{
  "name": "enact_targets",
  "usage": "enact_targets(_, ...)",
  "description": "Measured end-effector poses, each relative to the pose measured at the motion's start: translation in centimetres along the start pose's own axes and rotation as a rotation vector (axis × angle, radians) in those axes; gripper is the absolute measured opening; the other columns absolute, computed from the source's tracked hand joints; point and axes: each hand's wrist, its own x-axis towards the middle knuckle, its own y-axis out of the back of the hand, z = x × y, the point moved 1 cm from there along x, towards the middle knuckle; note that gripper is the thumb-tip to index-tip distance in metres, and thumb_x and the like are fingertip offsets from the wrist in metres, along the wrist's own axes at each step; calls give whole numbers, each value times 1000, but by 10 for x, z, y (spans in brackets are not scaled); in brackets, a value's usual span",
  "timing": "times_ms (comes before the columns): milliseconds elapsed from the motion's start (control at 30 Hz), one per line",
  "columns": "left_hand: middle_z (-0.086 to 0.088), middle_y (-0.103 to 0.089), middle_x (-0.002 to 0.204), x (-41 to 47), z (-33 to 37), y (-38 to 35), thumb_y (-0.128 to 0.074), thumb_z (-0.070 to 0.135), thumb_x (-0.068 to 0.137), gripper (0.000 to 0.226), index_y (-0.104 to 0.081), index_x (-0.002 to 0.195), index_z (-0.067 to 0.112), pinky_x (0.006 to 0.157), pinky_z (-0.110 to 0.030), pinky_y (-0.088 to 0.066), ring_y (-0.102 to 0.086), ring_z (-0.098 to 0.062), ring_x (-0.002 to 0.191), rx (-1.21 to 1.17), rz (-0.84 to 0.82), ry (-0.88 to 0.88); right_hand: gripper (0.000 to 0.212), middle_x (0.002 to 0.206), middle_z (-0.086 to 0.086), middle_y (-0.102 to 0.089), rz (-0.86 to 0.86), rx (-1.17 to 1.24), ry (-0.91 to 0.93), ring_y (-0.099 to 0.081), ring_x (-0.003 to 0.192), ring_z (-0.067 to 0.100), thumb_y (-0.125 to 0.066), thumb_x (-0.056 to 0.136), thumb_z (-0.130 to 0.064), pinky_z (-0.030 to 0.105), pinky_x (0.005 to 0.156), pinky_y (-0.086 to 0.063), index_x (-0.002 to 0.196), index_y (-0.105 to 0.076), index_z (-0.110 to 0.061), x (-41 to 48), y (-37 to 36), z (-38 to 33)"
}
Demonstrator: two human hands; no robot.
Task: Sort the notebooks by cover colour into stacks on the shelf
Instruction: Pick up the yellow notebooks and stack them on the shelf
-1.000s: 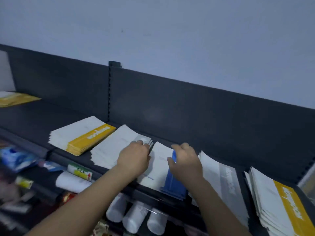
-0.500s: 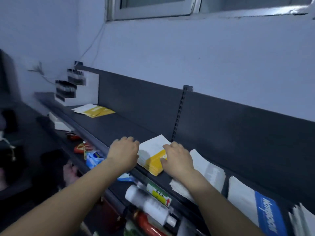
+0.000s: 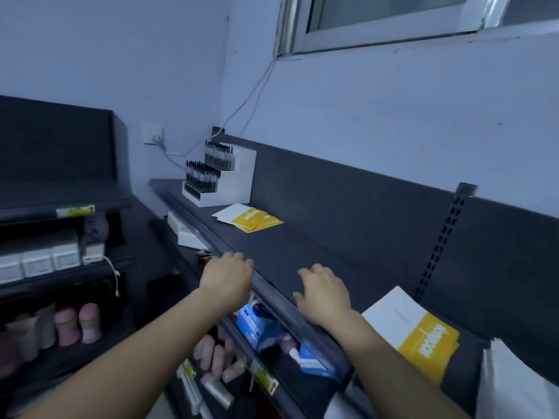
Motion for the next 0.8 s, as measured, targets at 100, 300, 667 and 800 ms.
enact_targets(100, -2, -55, 119, 20, -25, -15, -49, 27, 91, 27, -54, 116, 18, 88, -33, -44, -51, -22, 116, -12, 9, 19, 43, 129, 8, -49, -14, 5, 11, -44, 122, 27, -53, 93, -35, 37, 96, -40, 131, -48, -17, 33, -11, -15)
enact_targets(300, -4, -54, 118, 71, -68, -44, -49, 25, 90, 29, -54, 117, 16, 83, -35, -45, -52, -24, 113, -1, -13, 61, 44, 128, 9, -49, -23, 21, 38, -45, 121, 27, -53, 93, -37, 36, 94, -42, 131, -49, -16, 106, -34, -35)
enact_targets(667, -5, -51, 127, 207, -128, -94, -45, 31, 96, 33, -51, 124, 15, 90, -35, -42, -48, -25, 118, -13, -47, 94, 52, 135, 5, -49, -97, 94, 11, -42, 128, 24, -50, 95, -43, 36, 99, -41, 139, -42, -16, 256, -77, -39)
enact_targets(800, -5, -52, 128, 246, -141, -118, -42, 34, 98, 34, -52, 125, 15, 93, -36, -40, -48, -24, 121, -8, -72, 95, 57, 138, 5, -48, -186, 129, -33, -40, 131, 24, -46, 95, -50, 38, 101, -40, 140, -41, -16, 294, -97, -35)
